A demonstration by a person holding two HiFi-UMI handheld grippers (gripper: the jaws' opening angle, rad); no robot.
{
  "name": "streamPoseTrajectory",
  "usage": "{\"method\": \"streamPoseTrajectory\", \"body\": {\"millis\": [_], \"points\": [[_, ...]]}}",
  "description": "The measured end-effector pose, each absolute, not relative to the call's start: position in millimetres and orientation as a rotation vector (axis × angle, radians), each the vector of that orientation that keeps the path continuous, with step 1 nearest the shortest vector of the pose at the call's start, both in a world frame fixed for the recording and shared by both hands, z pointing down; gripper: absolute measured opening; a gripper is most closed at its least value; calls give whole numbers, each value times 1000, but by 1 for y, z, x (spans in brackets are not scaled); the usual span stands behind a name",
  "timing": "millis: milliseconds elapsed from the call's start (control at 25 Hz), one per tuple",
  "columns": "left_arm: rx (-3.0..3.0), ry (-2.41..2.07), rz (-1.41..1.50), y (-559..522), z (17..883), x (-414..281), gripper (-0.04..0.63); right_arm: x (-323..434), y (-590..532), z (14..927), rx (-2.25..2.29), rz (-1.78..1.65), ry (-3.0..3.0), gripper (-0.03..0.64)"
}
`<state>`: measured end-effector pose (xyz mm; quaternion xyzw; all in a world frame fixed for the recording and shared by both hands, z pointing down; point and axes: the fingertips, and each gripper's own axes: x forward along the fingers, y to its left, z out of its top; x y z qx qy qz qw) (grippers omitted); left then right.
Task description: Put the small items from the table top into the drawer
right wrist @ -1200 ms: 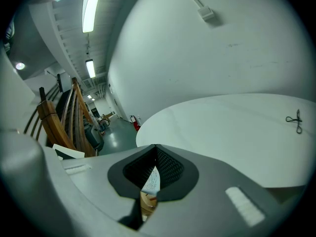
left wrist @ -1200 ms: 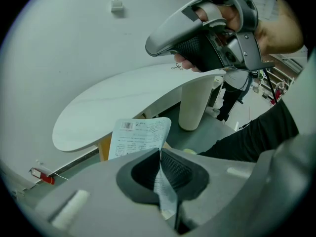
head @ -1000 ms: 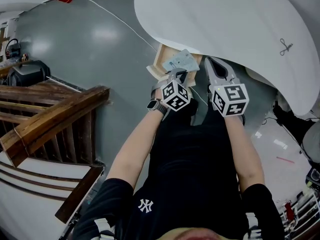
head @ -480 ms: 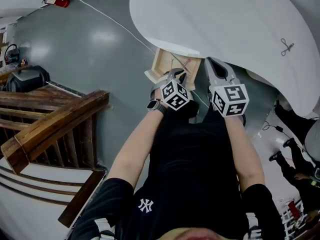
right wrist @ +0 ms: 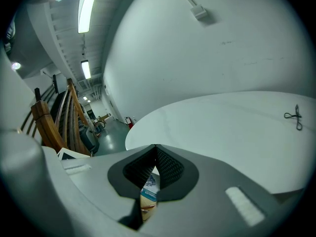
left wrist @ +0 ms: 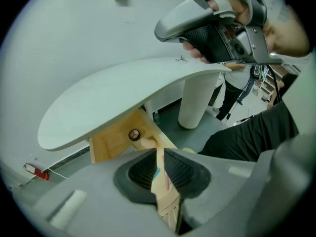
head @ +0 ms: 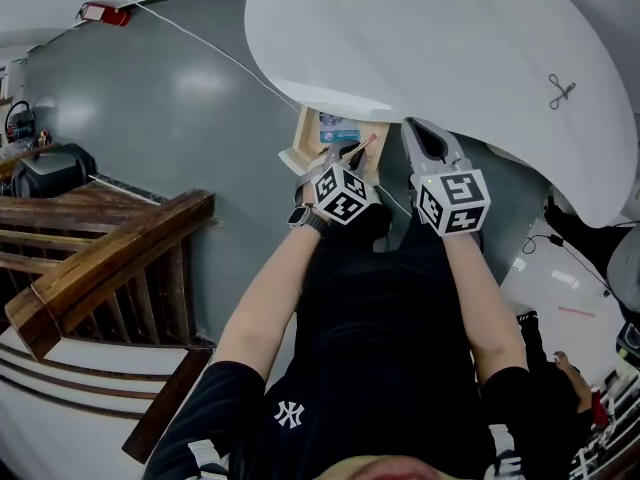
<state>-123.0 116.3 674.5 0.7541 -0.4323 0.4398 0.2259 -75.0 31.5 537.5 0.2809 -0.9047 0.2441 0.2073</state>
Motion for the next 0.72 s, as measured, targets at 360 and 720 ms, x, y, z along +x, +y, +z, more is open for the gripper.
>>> {"method": "streamPoseTrajectory", "body": {"millis": [360,720], "points": [[2147,-1222,1084,82,626,-94,13,-41,14,515,872,686,-2501,21],[2254,-1229,995,37,570,-50,0,4,-12,486,979,674,-2494,21]]}}
